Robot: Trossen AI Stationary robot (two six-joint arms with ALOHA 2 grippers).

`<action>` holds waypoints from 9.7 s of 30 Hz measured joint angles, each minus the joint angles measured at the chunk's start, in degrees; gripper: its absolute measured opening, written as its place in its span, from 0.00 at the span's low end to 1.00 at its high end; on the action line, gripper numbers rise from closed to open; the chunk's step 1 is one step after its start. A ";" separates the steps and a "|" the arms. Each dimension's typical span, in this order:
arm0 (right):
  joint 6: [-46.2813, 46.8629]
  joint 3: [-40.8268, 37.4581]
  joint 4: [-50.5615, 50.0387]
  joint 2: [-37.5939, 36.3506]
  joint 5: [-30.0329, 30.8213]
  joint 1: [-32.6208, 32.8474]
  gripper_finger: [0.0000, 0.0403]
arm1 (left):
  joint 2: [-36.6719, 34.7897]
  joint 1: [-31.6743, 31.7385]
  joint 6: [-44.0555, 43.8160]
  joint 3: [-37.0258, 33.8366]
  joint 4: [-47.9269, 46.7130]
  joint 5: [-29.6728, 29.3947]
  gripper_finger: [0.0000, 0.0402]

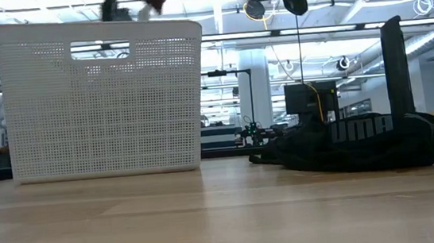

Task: Sort clothes
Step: Put the left red sock into the white laundry bin, then put the red sock into the white laundry bin, then put the bottom black shorts into the white laundry organizer

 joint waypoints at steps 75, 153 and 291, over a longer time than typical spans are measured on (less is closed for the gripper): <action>17.92 -44.94 -10.23 4.04 28.68 -4.10 0.35 | -7.56 -5.54 9.63 15.76 -23.08 -21.04 0.40; 3.24 -11.56 31.76 -1.22 8.62 20.68 0.13 | 23.10 -5.39 -4.05 15.76 21.65 15.17 0.02; 20.79 2.20 -10.69 -6.86 37.97 56.29 0.00 | 13.43 -25.19 3.09 17.68 19.72 8.87 0.45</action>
